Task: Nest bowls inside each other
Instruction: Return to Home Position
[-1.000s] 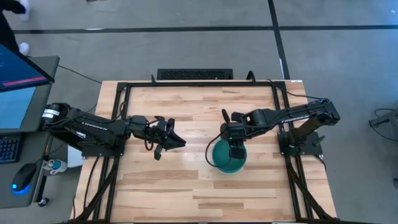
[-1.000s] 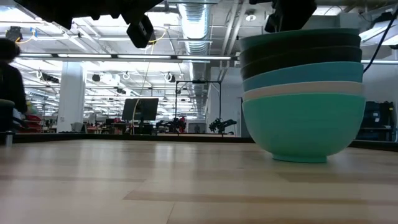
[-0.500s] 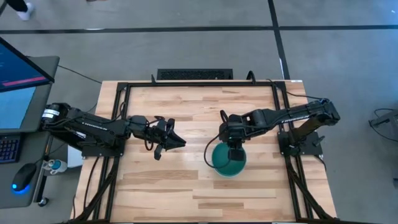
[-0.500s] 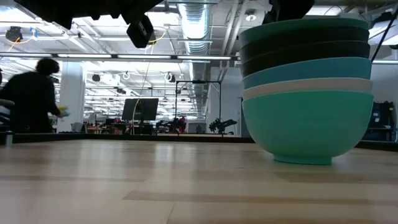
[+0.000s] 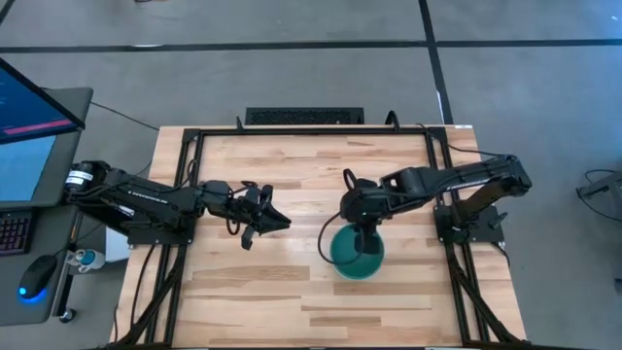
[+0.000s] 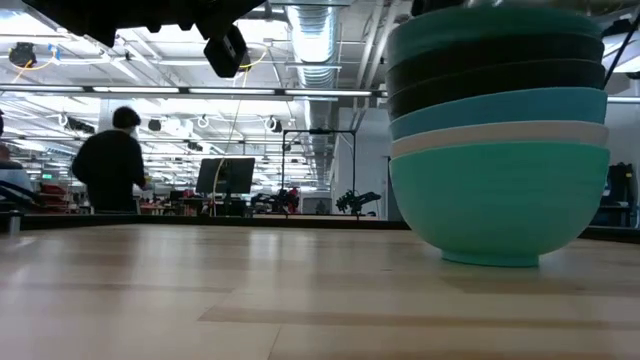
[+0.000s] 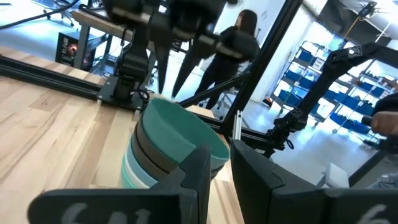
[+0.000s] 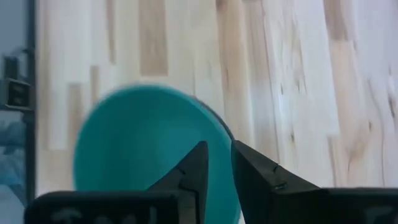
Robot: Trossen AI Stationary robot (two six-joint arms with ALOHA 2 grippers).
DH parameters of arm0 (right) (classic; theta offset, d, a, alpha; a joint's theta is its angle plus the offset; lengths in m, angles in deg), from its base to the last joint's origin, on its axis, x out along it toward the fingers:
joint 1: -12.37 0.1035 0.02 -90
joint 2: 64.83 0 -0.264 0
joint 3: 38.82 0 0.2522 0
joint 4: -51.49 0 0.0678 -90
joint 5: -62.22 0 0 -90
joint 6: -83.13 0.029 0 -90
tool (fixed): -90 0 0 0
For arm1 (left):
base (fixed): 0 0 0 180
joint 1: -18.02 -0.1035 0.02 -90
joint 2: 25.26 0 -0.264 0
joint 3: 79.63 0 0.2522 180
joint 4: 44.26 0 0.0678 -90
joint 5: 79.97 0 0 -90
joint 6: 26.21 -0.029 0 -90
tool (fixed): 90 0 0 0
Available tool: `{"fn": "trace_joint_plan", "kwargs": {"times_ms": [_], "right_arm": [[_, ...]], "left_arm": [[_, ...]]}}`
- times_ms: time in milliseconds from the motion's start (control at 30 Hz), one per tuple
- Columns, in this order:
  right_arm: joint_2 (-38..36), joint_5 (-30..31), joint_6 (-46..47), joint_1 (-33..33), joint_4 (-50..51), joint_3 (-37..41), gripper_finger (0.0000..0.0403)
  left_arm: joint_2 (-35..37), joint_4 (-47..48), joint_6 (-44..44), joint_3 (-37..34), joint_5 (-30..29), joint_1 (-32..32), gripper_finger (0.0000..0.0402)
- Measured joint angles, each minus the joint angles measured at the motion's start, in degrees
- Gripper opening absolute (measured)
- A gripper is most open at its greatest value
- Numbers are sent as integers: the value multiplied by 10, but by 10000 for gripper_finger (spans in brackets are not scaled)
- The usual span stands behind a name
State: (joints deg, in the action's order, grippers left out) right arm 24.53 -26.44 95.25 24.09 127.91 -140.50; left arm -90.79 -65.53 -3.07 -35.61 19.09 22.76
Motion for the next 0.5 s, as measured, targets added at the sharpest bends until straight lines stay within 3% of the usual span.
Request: {"fn": "trace_joint_plan", "kwargs": {"times_ms": [367, 500], "right_arm": [[0, 1, -6, 7, 34, -94, 92], [-4, 3, -75, 17, 68, -120, 92]], "left_arm": [[0, -17, 20, 0, 0, 0, 54], [10, 28, 5, 26, 9, 1, 54]]}}
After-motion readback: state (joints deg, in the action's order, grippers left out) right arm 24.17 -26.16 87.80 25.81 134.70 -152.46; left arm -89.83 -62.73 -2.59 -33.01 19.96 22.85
